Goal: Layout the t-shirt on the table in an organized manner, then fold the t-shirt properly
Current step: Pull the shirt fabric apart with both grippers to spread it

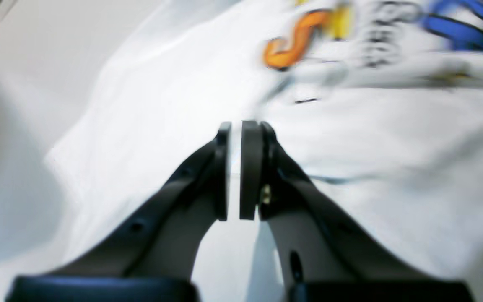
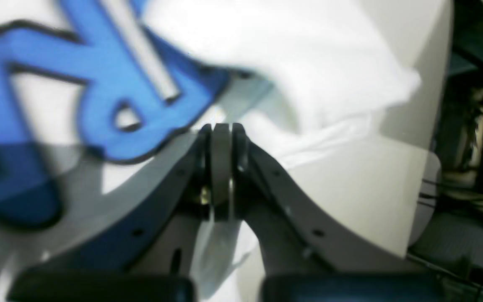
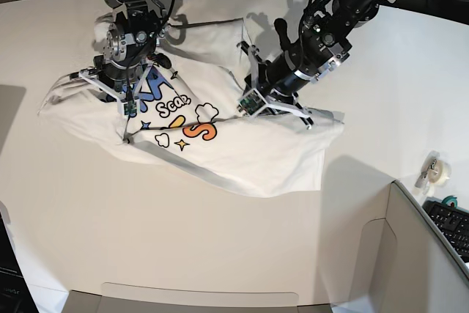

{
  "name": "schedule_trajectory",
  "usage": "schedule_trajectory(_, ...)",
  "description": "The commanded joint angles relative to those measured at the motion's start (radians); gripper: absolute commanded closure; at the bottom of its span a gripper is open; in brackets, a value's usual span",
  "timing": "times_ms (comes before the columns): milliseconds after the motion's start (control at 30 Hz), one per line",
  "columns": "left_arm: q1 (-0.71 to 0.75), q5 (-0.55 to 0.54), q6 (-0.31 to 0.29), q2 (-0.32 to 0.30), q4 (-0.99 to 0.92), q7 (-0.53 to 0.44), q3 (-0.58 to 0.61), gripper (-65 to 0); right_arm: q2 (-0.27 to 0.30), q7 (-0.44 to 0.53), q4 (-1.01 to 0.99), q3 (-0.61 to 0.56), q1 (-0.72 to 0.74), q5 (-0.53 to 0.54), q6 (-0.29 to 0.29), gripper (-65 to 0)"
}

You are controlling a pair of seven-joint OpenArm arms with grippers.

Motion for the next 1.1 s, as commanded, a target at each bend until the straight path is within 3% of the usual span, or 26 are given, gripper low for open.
schedule_trajectory(0,-0.017,0.010,0.002,0.030,0.023,-0.009,-0.004,-4.3,0.002,0.014,0.016,0.007,0.019,-0.020,-0.005,0.0)
schedule_trajectory(167,-0.041,0.010,-0.053,0.127,-0.031,0.018,0.016,-4.6,0.002,0.014,0.014,0.009,0.035,-0.026,-0.005,0.0)
schedule_trajectory(467,-0.143,0.010,-0.054,0.256,-0.376,-0.006,0.101,-4.6,-0.003,0.014,0.016,0.001,0.029,-0.028,-0.005,0.0)
schedule_trajectory(600,-0.135,0.011,-0.054,0.256,-0.499,-0.056,0.109,-4.7,0.002,0.014,0.017,0.001,0.027,-0.028,-0.005,0.0)
schedule_trajectory(867,-0.109,0.016,-0.053,0.199,-0.529,-0.025,0.109,-4.7,0.011,0.014,0.003,0.004,0.062,-0.028,-0.005,0.0)
schedule_trajectory(1067,-0.069,0.016,-0.053,0.150,-0.519,-0.034,0.111,-4.7,0.068,0.022,-0.201,-0.003,0.187,-0.022,-0.005,0.0)
